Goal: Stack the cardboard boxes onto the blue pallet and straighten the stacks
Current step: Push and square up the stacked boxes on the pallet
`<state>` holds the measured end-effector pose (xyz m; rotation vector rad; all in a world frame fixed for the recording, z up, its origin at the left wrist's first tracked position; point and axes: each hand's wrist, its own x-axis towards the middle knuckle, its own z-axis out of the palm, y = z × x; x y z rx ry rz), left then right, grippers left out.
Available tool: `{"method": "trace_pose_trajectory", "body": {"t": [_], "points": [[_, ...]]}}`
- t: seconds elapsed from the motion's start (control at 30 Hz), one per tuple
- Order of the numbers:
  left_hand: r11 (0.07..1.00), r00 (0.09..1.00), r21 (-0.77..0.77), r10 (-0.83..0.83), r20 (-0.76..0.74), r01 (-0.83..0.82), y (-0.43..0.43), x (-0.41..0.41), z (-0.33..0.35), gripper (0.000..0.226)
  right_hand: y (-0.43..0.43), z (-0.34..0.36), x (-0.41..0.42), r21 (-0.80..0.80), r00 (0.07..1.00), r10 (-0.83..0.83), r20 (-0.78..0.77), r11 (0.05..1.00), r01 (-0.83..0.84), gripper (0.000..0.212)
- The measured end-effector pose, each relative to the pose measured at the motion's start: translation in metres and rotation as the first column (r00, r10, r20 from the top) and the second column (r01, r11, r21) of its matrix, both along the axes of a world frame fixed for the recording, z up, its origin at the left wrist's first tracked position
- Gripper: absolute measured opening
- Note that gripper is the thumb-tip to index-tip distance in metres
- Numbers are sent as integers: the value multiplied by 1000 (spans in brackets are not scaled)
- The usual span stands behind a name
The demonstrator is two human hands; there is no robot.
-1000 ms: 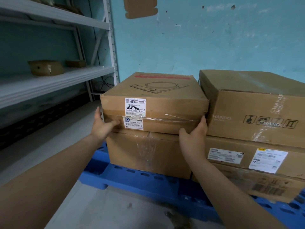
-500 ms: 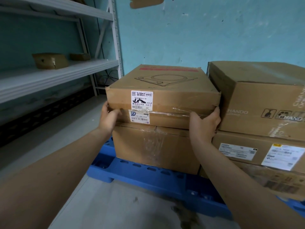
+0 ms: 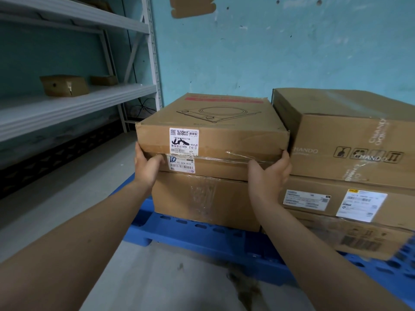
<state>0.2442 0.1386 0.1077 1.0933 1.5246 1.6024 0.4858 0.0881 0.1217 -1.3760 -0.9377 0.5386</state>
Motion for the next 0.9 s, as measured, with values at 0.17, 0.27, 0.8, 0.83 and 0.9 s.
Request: {"method": "trace_pose_trajectory", "body": {"t": [0.17, 0.27, 0.8, 0.83, 0.9], "points": [[999, 1000, -47, -27, -12, 27, -1, -1, 3, 99, -4, 2, 4, -9, 1000, 26, -14, 1000, -26, 84], [996, 998, -79, -45, -34, 42, -2, -4, 3, 99, -5, -1, 6, -13, 999, 39, -1, 999, -39, 84], [857, 881, 366, -185, -436, 361, -33, 227, 82, 46, -45, 22, 193, 181, 868, -463, 182, 883, 433, 59], [848, 882, 368, -218, -417, 383, -33, 242, 88, 45, -45, 26, 209, 153, 855, -479, 196, 877, 456, 64], [846, 894, 381, -217, -391, 372, -32, 267, 95, 44, -43, 31, 231, 90, 851, -475, 226, 880, 467, 76]]}}
